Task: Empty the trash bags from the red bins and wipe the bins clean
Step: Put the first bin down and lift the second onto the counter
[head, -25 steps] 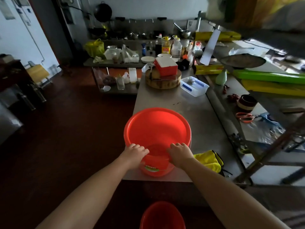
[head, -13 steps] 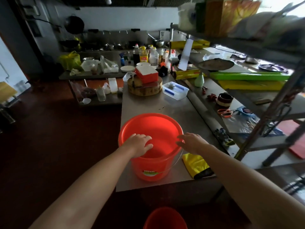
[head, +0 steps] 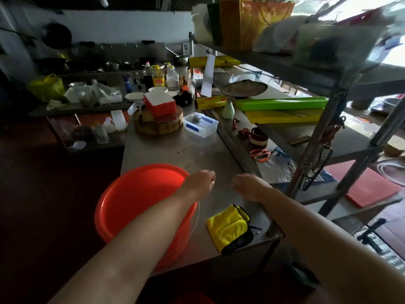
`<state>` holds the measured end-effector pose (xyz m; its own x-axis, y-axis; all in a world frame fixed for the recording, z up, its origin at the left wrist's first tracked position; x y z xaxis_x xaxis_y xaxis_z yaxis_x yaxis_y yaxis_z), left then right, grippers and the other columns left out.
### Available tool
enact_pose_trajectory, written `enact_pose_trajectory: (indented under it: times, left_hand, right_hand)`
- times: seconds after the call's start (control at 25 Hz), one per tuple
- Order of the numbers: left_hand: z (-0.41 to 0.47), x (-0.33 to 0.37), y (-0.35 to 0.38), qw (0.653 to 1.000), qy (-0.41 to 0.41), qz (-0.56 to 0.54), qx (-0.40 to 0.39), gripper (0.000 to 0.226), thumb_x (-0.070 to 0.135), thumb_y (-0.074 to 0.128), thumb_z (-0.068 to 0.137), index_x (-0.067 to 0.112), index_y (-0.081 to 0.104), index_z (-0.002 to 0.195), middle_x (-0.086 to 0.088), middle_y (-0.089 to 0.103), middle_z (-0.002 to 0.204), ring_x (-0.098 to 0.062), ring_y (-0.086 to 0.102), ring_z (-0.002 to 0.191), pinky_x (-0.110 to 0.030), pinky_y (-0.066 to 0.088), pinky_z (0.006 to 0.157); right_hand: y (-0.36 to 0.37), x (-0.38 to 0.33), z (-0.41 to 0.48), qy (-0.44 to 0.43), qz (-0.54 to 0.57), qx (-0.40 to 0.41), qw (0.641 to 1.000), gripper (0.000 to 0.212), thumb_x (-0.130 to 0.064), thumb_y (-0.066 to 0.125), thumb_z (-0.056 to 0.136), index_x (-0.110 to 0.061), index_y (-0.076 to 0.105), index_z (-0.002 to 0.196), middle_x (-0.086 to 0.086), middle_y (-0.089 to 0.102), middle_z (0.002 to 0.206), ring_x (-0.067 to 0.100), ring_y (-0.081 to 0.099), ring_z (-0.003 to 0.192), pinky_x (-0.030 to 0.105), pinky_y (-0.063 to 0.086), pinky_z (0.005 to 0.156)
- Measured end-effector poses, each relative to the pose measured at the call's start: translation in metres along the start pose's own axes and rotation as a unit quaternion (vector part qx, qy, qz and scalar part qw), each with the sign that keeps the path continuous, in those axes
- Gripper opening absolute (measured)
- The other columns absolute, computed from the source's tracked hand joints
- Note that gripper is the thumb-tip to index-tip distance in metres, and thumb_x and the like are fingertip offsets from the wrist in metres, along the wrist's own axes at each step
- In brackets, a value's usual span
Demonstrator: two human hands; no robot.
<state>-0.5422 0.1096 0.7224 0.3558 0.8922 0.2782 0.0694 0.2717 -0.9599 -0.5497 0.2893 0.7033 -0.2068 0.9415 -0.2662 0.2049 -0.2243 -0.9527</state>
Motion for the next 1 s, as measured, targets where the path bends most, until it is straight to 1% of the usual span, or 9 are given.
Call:
enact_pose_trajectory:
  times: [0.16, 0.24, 0.28, 0.44, 0.6, 0.72, 0.8, 0.92, 1.0]
  left_hand:
    - [0.042, 0.022, 0.04, 0.999, -0.035, -0.001, -0.037, 0.012, 0.024, 0.051, 0.097, 0.015, 0.058, 0.1, -0.012, 0.064, 0.113, -0.035, 0.061, 0.105, -0.039, 0.049, 0.082]
    - [0.053, 0.021, 0.066, 0.995, -0.075, -0.006, -0.058, 0.003, 0.02, 0.051, 0.095, 0.02, 0.052, 0.093, -0.012, 0.065, 0.107, -0.036, 0.064, 0.1, -0.037, 0.046, 0.073]
    - [0.056, 0.018, 0.08, 0.993, -0.099, -0.009, -0.068, 0.007, 0.016, 0.051, 0.094, 0.022, 0.05, 0.091, -0.012, 0.066, 0.103, -0.037, 0.065, 0.097, -0.036, 0.044, 0.071]
    - [0.048, 0.005, 0.14, 0.979, -0.158, 0.0, -0.126, 0.026, 0.001, 0.043, 0.087, 0.019, 0.055, 0.101, -0.015, 0.068, 0.103, -0.039, 0.067, 0.098, -0.039, 0.045, 0.071]
    - [0.038, -0.02, 0.201, 0.962, -0.216, 0.002, -0.169, 0.036, 0.0, 0.043, 0.089, 0.015, 0.06, 0.117, -0.016, 0.067, 0.117, -0.039, 0.066, 0.109, -0.042, 0.053, 0.085]
    - [0.029, -0.03, 0.241, 0.959, -0.235, -0.024, -0.157, 0.038, 0.002, 0.041, 0.09, 0.016, 0.053, 0.124, -0.01, 0.058, 0.127, -0.036, 0.057, 0.118, -0.043, 0.049, 0.092]
    - [0.026, -0.038, 0.27, 0.955, -0.261, -0.037, -0.136, 0.039, 0.006, 0.04, 0.092, 0.019, 0.05, 0.127, -0.007, 0.049, 0.133, -0.035, 0.052, 0.12, -0.043, 0.047, 0.092]
    - [0.025, -0.05, 0.304, 0.942, -0.313, -0.037, -0.119, 0.051, 0.011, 0.042, 0.097, 0.026, 0.04, 0.146, -0.009, 0.033, 0.153, -0.033, 0.045, 0.129, -0.042, 0.045, 0.1]
    - [0.028, -0.058, 0.32, 0.93, -0.345, -0.047, -0.116, 0.059, 0.008, 0.041, 0.098, 0.03, 0.034, 0.152, -0.011, 0.031, 0.156, -0.033, 0.045, 0.13, -0.041, 0.043, 0.104]
  right_hand:
    - [0.014, 0.035, 0.022, -0.025, -0.005, -0.001, 1.0, 0.021, -0.037, 0.052, 0.099, -0.025, 0.067, 0.108, -0.001, 0.063, 0.11, 0.02, 0.061, 0.107, 0.034, 0.052, 0.083]
    - [0.034, 0.053, 0.04, -0.016, -0.001, -0.015, 1.0, 0.021, -0.036, 0.053, 0.098, -0.022, 0.066, 0.108, 0.002, 0.064, 0.112, 0.024, 0.063, 0.105, 0.032, 0.05, 0.078]
    - [0.047, 0.059, 0.048, -0.016, -0.002, -0.028, 0.999, 0.022, -0.034, 0.053, 0.098, -0.02, 0.065, 0.11, 0.004, 0.064, 0.115, 0.025, 0.062, 0.107, 0.033, 0.05, 0.079]
    - [0.103, 0.076, 0.07, 0.006, 0.002, -0.094, 0.996, 0.031, -0.035, 0.052, 0.1, -0.024, 0.062, 0.126, 0.005, 0.062, 0.129, 0.028, 0.061, 0.117, 0.033, 0.051, 0.087]
    - [0.162, 0.082, 0.086, -0.007, -0.019, -0.151, 0.988, 0.044, -0.039, 0.052, 0.1, -0.03, 0.049, 0.144, 0.0, 0.051, 0.148, 0.024, 0.051, 0.132, 0.035, 0.046, 0.102]
    - [0.199, 0.081, 0.094, -0.047, -0.073, -0.154, 0.984, 0.048, -0.039, 0.055, 0.099, -0.03, 0.045, 0.145, -0.003, 0.048, 0.147, 0.021, 0.046, 0.136, 0.037, 0.042, 0.105]
    - [0.225, 0.084, 0.104, -0.078, -0.094, -0.149, 0.981, 0.055, -0.036, 0.06, 0.097, -0.031, 0.04, 0.148, -0.003, 0.043, 0.151, 0.021, 0.037, 0.142, 0.038, 0.035, 0.11]
    - [0.254, 0.091, 0.117, -0.104, -0.112, -0.169, 0.974, 0.073, -0.032, 0.064, 0.095, -0.033, 0.026, 0.156, 0.0, 0.024, 0.163, 0.024, 0.018, 0.152, 0.041, 0.021, 0.119]
    - [0.269, 0.098, 0.122, -0.097, -0.119, -0.192, 0.969, 0.077, -0.027, 0.063, 0.095, -0.035, 0.019, 0.158, 0.0, 0.016, 0.166, 0.025, 0.011, 0.154, 0.043, 0.016, 0.123]
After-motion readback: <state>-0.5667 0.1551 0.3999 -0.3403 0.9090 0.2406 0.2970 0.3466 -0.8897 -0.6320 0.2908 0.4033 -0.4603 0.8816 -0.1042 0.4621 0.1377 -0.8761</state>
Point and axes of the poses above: each hand's wrist, its own z-axis towards the middle knuckle, its own y-axis out of the palm, x = y × z, the point moved 6 cm from there along z, towards the middle knuckle
